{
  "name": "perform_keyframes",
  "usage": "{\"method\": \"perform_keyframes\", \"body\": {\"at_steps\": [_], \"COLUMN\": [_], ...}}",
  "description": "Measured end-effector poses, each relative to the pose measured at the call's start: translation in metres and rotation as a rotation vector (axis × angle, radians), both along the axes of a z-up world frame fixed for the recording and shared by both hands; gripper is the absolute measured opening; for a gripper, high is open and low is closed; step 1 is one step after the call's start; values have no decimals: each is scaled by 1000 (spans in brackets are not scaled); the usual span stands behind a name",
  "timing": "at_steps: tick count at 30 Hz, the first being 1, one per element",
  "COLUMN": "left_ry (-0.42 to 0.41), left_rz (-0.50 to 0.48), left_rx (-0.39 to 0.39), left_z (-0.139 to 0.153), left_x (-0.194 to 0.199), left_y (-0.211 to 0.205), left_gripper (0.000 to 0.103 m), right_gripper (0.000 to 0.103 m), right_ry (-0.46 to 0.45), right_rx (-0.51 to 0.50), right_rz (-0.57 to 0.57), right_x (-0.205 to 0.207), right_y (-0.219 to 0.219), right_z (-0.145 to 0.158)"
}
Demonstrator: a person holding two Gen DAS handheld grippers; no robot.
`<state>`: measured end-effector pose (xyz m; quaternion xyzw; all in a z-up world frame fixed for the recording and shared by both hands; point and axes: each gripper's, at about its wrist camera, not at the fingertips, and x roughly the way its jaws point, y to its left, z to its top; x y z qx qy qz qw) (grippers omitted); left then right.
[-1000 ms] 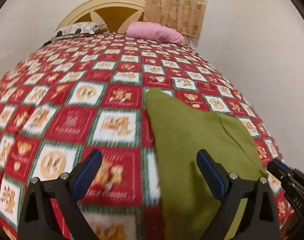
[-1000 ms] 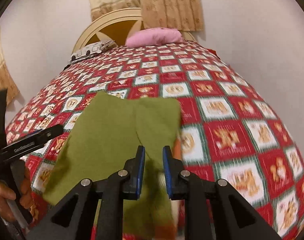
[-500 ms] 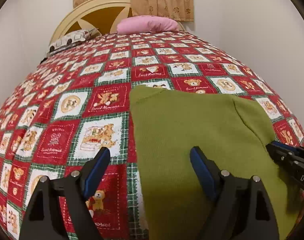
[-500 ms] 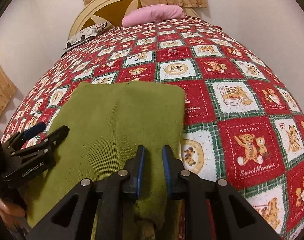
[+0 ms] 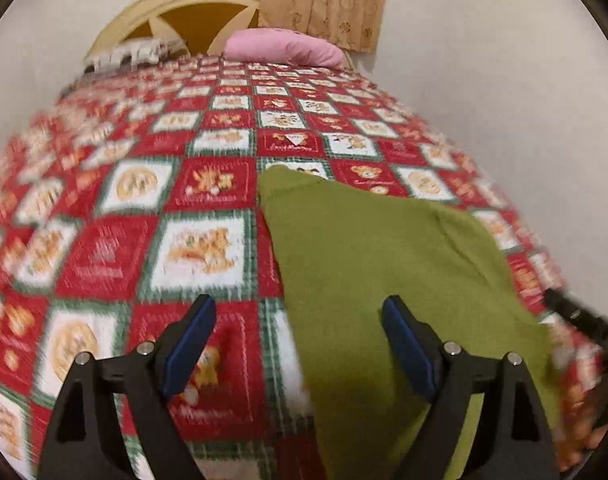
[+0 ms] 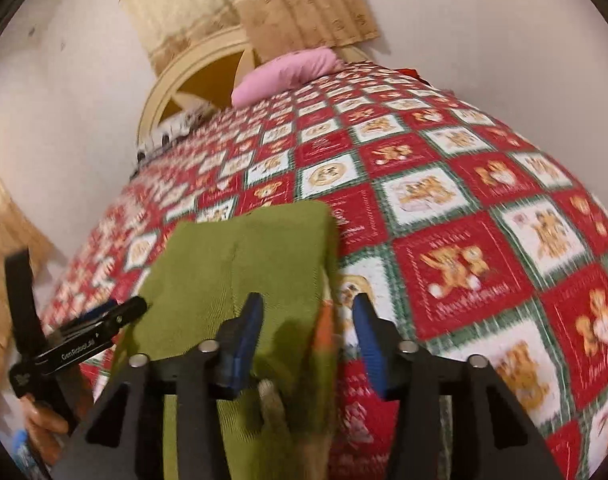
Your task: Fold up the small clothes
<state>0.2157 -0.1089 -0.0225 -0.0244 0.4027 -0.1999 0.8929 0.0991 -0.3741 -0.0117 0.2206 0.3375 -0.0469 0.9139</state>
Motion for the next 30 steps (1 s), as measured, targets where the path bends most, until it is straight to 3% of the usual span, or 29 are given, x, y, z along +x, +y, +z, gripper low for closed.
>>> {"method": "perform_keyframes", "body": {"at_steps": [4,6,9,12,15,19,21,23,26,30], "left_ry": [68,112,199,230,201,194,199,212,207,203], "left_rz": [-22,-54,-65,-49,-89,-136,-174,-232,-234,-232], "left_rx": [-168,-217,-279,-368,-328,-347,-363,-375,-384,-392], "left_z": [-6,-11,-28,-39,-37,-39,-39,-40,-40,-41], "left_x": [-4,-1,7,11,9,12,14,15,14,14], "left_y": [15,11,3,2,-9,-14,-17,-22,-17,-15], "left_gripper": [88,88,88,92,98,99,95,88,88,85], "right_gripper": [50,51,71,72,74,94,98,98,96,92], "right_ry": [21,9,-1,27,72,115,145,148,104,98], "right_rx": [110,219,313,286,268,133,52,41,102,102], "right_rz": [-31,-25,-30,31,86,171,213,244,326,332], "right_x": [-12,-15,-12,4,21,38,45,48,41,41], "right_y": [-15,-23,-28,-21,-13,13,27,32,36,36], "right_z": [-15,-24,-31,-33,-40,-41,-40,-41,-40,-42]}}
